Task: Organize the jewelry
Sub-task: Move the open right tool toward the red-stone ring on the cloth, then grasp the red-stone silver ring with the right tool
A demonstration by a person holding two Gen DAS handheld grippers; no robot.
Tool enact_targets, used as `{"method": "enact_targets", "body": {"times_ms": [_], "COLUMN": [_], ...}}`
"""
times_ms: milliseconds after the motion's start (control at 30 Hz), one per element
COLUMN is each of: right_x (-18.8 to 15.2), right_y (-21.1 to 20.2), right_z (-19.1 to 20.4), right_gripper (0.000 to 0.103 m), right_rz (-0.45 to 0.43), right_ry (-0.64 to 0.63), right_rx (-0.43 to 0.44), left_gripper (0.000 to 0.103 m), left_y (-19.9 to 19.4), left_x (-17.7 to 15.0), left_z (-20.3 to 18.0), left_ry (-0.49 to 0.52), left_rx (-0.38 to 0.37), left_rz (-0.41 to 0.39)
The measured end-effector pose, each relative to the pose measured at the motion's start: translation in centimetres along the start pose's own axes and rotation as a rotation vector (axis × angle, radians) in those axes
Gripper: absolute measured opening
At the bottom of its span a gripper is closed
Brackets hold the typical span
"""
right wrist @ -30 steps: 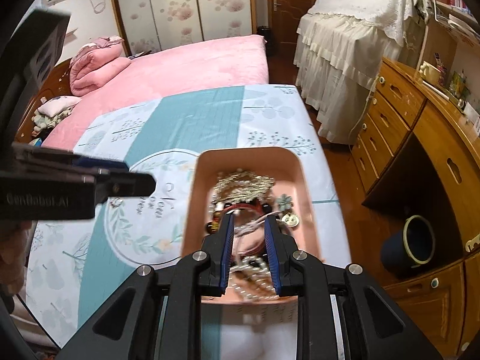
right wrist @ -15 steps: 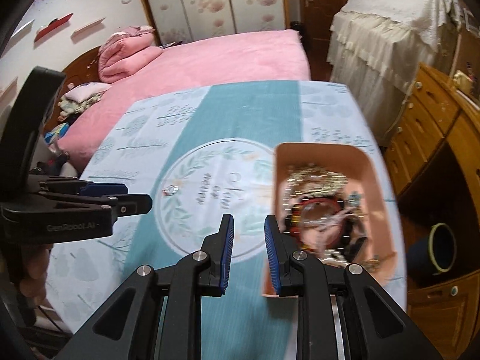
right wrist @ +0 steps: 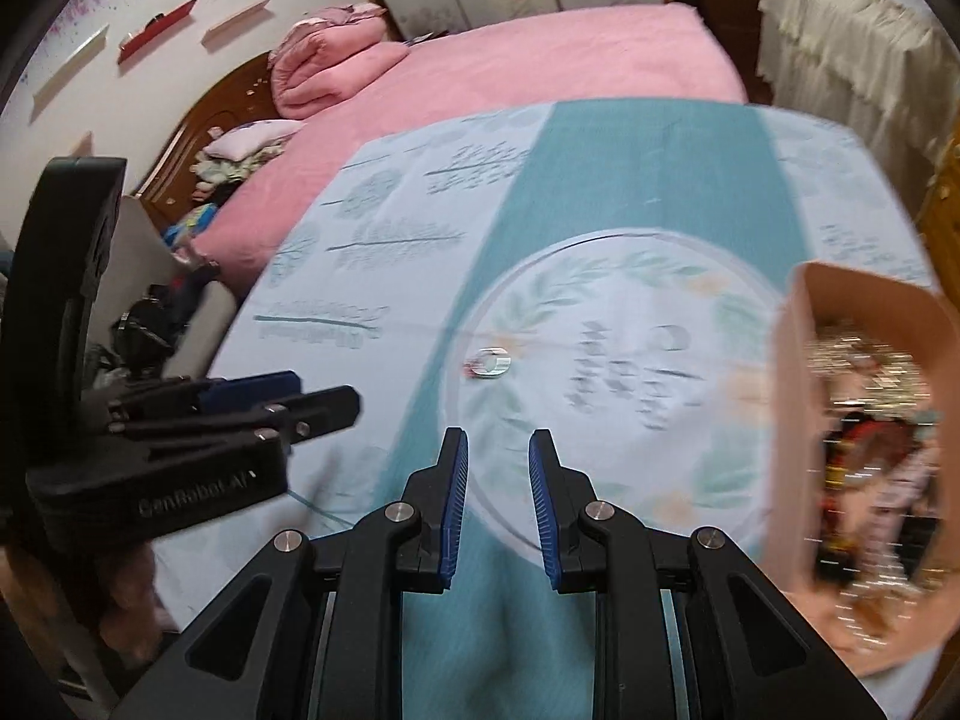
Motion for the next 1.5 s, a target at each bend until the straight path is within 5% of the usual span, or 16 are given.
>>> {"method": "enact_targets", "body": {"times_ms": [400,1333,1500], "right_x": [0.8,4.6,4.4], "right_y": [8.3,9.8,9.6], "right_z": [2.0,0.8,0.8], "right_gripper": [0.021,0.021,0.017], "right_rz": [0.036,-0.076,-0.072], "right_ry": [0.077,-0.004,-0.015], "right_rx": [0.027,-0.294,-0.297], "left_gripper": [0.043,0.043,0.043], "left_y": [1.4,3.7,3.3], "left_x": [0.8,1.1,1.2], "left_z": [3.4,7.1,7.0], "left_ry": [-0.083,-0.182,-0.181], "left_rx": [0.008,-0.068,-0.079], "left_rz": [-0.002,0.013,0.004]}}
Point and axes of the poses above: each gripper's, at about its wrist camera, not at the fingertips, and y roughly the way its jaws point, z to its left, x to its top, the point moved 9 cm from there along y, roughly the way its jaws point, and after that the axes turned 8 degrees about x, right-handed, at the moved point
